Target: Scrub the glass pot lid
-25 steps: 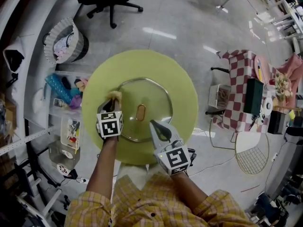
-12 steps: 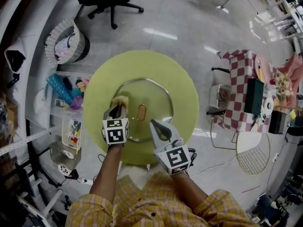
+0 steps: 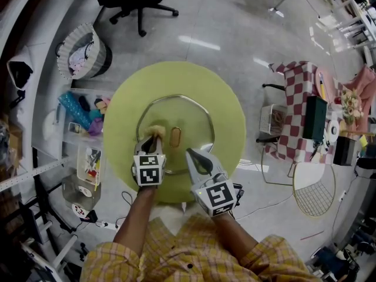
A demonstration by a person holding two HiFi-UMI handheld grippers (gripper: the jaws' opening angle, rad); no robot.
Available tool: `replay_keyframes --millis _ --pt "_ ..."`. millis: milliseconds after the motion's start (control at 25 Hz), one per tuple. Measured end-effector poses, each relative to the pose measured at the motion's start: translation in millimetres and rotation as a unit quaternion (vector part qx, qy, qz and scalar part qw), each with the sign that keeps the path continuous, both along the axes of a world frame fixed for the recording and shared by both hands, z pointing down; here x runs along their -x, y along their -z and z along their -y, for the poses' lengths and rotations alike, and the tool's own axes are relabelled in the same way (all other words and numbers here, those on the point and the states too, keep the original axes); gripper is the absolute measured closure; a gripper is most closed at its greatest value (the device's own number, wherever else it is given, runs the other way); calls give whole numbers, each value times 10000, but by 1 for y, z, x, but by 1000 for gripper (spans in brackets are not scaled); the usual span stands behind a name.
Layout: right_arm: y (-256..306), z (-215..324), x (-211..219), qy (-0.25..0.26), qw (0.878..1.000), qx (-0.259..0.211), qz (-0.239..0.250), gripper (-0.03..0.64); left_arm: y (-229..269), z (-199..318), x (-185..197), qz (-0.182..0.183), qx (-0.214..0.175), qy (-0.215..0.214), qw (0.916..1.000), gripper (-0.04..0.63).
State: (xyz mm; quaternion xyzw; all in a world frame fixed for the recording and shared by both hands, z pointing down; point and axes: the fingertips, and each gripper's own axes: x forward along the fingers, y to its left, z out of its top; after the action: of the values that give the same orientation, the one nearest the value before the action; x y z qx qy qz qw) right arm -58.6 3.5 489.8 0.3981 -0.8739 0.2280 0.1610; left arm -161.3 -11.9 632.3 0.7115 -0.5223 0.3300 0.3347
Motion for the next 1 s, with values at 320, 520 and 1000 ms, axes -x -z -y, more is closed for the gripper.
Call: replay_keyframes --millis 320,520,1000 --pt "1 -3 -4 -8 10000 -4 8 618 -2 -20 -10 -143 46 82 9999 557" --pt "1 -2 -2 7 10000 -11 11 620 -1 -24 -11 -244 100 211 9994 557" --pt "-1 7 -3 21 10000 6 -3 620 -3 -15 -7 -182 54 311 9993 557"
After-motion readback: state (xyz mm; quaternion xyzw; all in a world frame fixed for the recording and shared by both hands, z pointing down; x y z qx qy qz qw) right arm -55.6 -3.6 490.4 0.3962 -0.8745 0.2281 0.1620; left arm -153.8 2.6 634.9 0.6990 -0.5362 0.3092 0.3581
